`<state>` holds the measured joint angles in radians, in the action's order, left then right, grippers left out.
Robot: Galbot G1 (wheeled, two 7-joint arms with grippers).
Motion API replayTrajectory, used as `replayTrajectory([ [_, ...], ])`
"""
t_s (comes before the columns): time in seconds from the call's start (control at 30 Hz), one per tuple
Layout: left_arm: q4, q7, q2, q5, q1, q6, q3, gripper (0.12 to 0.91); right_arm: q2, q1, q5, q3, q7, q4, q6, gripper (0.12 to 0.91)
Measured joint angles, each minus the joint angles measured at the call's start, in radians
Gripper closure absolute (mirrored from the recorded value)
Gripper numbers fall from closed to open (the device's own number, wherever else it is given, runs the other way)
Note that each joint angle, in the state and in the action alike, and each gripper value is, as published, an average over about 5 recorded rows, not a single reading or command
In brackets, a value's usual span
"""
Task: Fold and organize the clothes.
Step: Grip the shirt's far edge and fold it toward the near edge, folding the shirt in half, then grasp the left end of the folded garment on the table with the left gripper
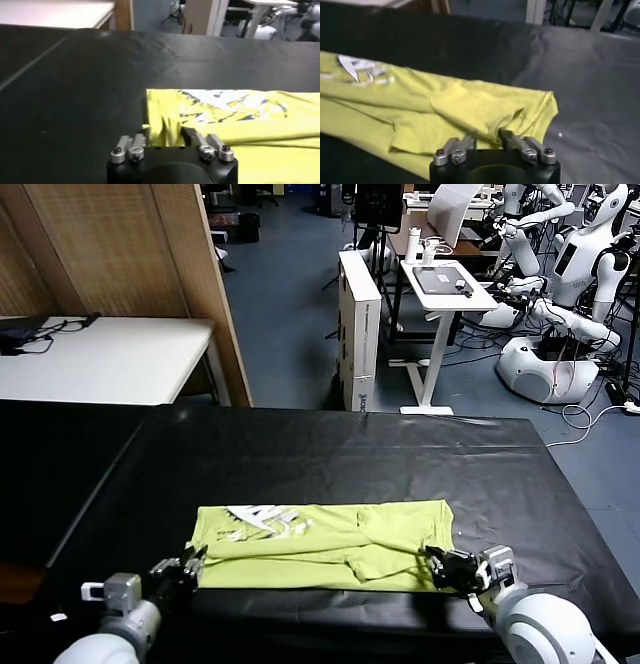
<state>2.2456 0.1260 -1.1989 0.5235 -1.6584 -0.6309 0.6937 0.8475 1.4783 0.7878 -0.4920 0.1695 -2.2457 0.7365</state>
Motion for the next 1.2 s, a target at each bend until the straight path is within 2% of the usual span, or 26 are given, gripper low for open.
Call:
replayTrajectory([
  [0.1,-0.010,0.012,0.000,0.016,0.028,0.002,0.002,0.130,0.012,-0.007,0.009,-0.033,0.000,-0.008,0.000,0.150],
  [0.2,-0.029,0.015,0.002,0.017,0.066,0.011,-0.005,0.124,0.029,-0.025,0.012,-0.067,-0.001,0.004,-0.004,0.122],
  [0.33,-0.071,0.014,0.000,0.014,0.125,0.036,-0.025,0.123,0.056,-0.058,0.001,-0.091,-0.001,0.043,-0.054,0.119],
  [0.53,-0.164,-0.002,-0.017,0.013,0.219,0.046,-0.060,0.123,0.102,-0.122,-0.056,-0.076,0.003,0.129,-0.129,0.118],
  [0.87,-0.291,0.004,-0.020,0.027,0.330,0.050,-0.098,0.123,0.159,-0.196,-0.092,-0.032,0.004,0.255,-0.147,0.118],
  [1.2,-0.330,-0.006,-0.023,0.027,0.339,0.058,-0.098,0.123,0.201,-0.213,-0.126,-0.005,-0.021,0.327,-0.157,0.130],
])
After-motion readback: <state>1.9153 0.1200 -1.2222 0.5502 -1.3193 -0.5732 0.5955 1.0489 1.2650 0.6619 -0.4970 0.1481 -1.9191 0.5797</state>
